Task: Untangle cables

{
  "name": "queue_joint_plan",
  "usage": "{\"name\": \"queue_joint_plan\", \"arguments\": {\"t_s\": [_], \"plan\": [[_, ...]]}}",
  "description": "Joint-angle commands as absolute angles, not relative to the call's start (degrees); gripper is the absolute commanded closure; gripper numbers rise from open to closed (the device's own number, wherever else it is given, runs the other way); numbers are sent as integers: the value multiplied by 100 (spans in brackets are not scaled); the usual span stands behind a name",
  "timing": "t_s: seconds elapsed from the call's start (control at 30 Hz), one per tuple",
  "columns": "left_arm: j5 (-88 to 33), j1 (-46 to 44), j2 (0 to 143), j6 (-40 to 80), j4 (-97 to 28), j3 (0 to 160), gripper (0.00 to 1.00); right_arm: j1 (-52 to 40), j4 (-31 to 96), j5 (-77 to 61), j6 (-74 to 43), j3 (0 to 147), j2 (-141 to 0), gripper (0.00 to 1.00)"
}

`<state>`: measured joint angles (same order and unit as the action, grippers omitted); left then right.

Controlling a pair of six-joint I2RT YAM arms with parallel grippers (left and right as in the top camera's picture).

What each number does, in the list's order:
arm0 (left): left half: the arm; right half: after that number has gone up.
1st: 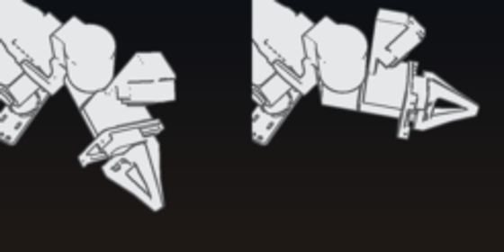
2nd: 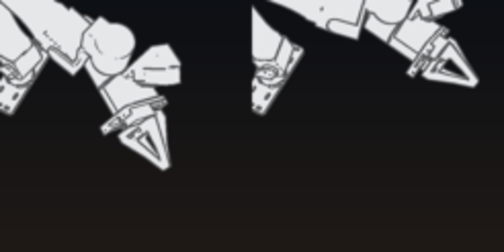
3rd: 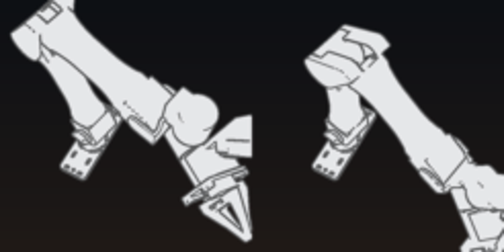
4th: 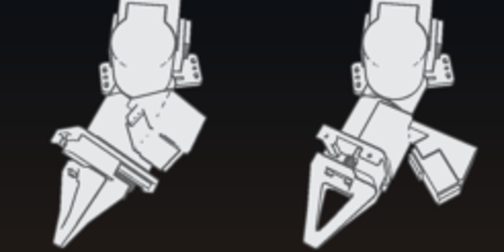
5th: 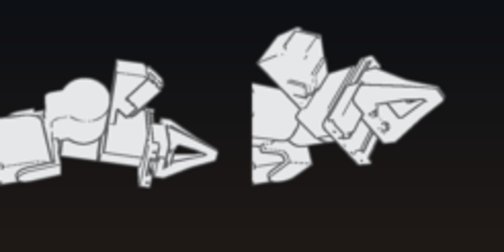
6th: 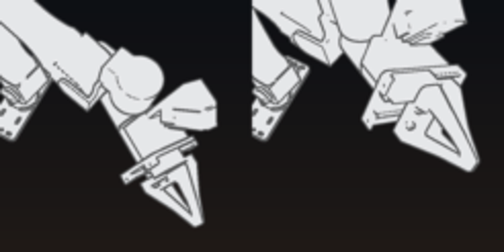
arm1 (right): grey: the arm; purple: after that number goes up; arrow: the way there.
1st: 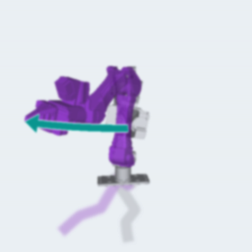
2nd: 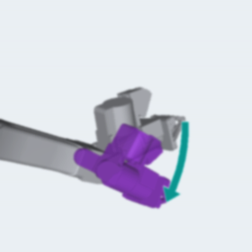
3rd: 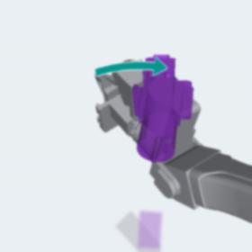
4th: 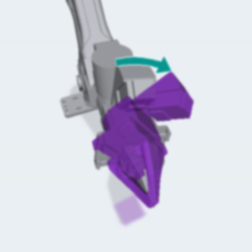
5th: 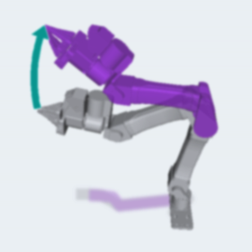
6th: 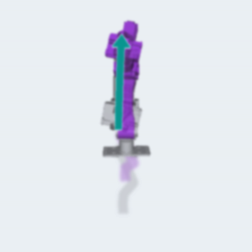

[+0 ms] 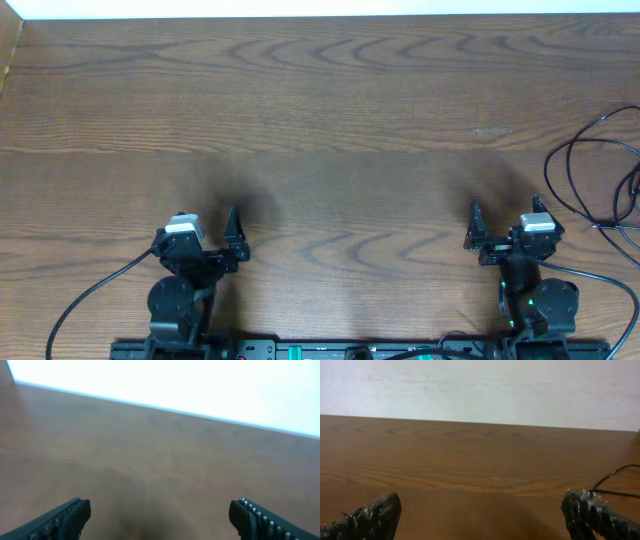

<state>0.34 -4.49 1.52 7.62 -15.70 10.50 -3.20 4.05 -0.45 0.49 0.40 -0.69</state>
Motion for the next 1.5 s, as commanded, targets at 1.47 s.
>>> {"name": "queue_joint_plan", "arguments": {"t_s": [1.47], "plan": [[-45, -425, 23, -104, -419, 23, 6, -360, 434, -75, 91, 32, -32, 1]]}}
